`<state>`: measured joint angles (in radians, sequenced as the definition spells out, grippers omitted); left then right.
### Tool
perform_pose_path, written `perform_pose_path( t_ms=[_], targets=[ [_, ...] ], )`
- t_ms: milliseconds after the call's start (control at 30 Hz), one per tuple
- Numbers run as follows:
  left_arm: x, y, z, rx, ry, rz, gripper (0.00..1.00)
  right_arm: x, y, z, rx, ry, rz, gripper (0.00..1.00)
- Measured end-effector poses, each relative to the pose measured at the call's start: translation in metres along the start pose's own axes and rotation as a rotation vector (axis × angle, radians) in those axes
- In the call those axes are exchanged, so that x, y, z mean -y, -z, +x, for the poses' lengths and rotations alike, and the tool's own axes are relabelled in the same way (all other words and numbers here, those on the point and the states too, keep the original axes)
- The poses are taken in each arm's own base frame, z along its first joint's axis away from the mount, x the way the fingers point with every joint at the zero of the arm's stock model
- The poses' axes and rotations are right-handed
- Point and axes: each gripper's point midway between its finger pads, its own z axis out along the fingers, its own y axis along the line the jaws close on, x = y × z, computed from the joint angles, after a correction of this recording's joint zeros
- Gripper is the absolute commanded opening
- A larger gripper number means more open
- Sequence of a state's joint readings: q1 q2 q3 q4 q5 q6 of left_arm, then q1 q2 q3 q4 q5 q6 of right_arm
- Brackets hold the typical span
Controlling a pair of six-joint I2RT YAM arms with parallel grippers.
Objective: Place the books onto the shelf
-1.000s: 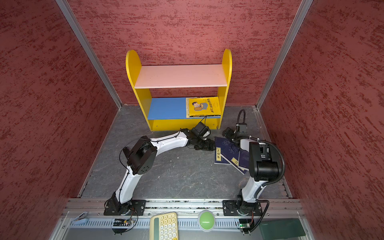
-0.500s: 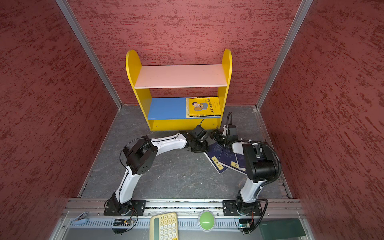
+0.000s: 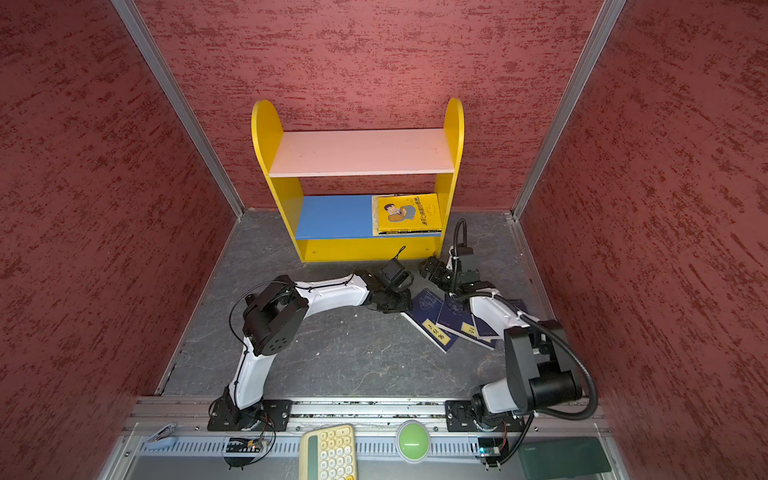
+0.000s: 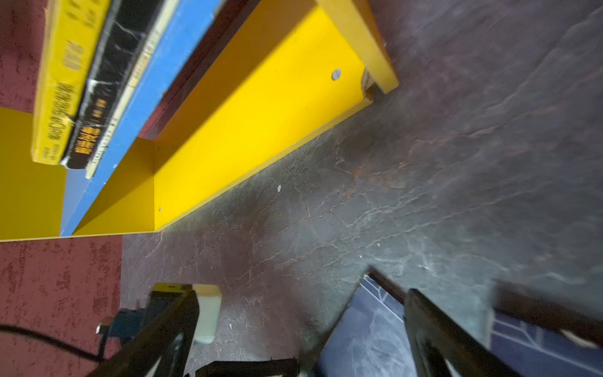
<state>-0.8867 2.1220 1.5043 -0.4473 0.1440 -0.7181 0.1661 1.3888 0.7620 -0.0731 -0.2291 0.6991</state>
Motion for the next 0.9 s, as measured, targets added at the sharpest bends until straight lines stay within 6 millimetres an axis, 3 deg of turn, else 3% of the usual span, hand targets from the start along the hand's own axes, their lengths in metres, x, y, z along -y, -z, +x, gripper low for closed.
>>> perform_pose_path(
  t_ms=[133,367,633,900],
  targets=[
    [0.000,0.001,0.000,-0.008,-0.048,0.000,0.53,0.028,0.021,0.006,0.029,-0.049,0.129,0.99],
    [-0.002,0.023,-0.011,-0.009,-0.114,0.020,0.61,0.083,0.055,0.050,0.018,-0.184,0.298,0.99],
    [-0.007,0.066,-0.029,0.042,-0.128,0.094,0.74,0.094,0.082,0.062,0.091,-0.268,0.282,0.99],
    [-0.011,0.069,-0.036,0.048,-0.155,0.113,0.79,0.112,0.090,0.084,0.077,-0.336,0.312,0.99]
  ],
)
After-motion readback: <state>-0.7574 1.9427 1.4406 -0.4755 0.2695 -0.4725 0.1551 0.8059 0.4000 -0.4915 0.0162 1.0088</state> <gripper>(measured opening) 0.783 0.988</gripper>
